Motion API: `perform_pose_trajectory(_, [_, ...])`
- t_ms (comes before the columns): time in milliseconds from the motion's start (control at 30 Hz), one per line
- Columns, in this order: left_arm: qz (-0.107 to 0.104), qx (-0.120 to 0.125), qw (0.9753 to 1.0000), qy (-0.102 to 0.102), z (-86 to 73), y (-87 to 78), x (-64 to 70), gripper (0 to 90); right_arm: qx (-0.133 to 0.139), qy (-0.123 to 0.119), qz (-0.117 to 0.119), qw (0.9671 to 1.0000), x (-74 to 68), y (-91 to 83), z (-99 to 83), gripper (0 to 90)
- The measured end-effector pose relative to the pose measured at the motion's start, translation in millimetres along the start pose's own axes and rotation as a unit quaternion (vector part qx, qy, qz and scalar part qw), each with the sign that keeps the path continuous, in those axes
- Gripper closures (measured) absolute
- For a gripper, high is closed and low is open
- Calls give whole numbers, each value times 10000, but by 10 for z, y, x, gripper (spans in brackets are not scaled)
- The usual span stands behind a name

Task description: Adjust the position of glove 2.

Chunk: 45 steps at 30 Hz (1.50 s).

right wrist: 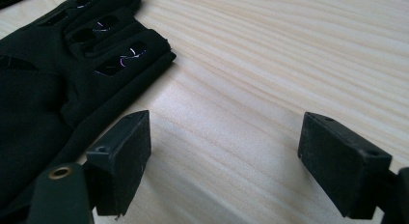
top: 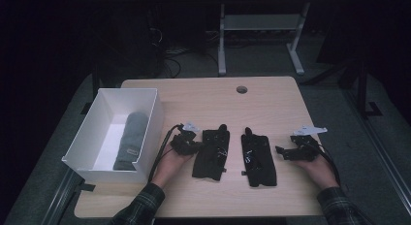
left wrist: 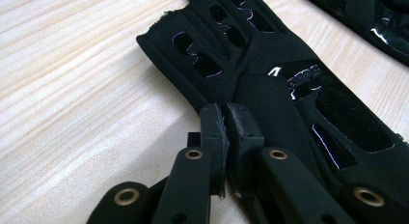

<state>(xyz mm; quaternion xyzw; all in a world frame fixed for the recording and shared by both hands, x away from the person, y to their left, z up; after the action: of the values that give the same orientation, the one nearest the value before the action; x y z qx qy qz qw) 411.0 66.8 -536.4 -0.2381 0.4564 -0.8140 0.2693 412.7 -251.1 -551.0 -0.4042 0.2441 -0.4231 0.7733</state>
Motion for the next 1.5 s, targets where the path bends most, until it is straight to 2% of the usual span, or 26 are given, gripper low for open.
perform_pose_trajectory(67, [-27,-12,10000,-10,-4,-4,-10,870,16,-36,6,10000,-1,-2,2,213])
perform_pose_trajectory(133, [-114,19,9999,-111,-3,-10,-20,875,55,-81,45,9999,-23,-12,2,295])
perform_pose_trajectory(200, [-213,45,9996,-180,-3,-22,-28,882,65,-170,61,9998,-51,-42,7,473])
perform_pose_trajectory(300, [-302,97,9993,-196,4,-57,-31,883,129,-257,154,9995,-122,-113,32,692])
perform_pose_trajectory(367, [-395,203,9986,-276,24,-93,-22,884,124,-340,250,9990,-173,-156,46,801])
perform_pose_trajectory(433, [-488,279,9979,-311,37,-139,-14,884,121,-376,457,9982,-236,-184,59,890])
perform_pose_trajectory(633, [-697,437,9958,-403,58,-225,2,884,-262,-715,1013,9919,-448,-165,-37,900])
perform_pose_trajectory(700, [-772,487,9949,-436,67,-240,5,884,-393,-862,1093,9895,-515,-132,-68,900])
perform_pose_trajectory(800, [-813,524,9943,-445,78,-261,12,884,-438,-969,1154,9876,-578,-114,-62,899])
perform_pose_trajectory(933, [-886,566,9934,-469,92,-279,26,885,-468,-996,1299,9854,-685,-106,-48,895])
perform_pose_trajectory(1000, [-943,571,9928,-470,95,-292,37,885,-415,-1121,1337,9838,-737,-103,-25,895])
perform_pose_trajectory(1267, [-1265,733,9880,-497,145,-382,132,885,-433,-1301,1483,9794,-933,-71,27,895])
perform_pose_trajectory(1433, [-1302,850,9866,-500,194,-431,120,886,-425,-1348,1585,9772,-1051,-35,86,895])
perform_pose_trajectory(1500, [-1299,860,9866,-495,222,-450,94,886,-396,-1437,1591,9759,-1086,-7,124,895])
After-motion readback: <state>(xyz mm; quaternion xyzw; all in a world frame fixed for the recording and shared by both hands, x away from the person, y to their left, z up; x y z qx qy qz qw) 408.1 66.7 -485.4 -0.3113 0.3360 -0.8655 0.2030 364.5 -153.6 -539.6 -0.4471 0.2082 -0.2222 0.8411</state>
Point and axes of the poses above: each handheld gripper's, and its own axes: y roughly forward along the jaws, z roughly out of its top, x roughly to its right, the point moved 10 cm from there along y, roughly forward along the jaws, and after that the axes turned 13 degrees about -x, right-handed, at the moved point
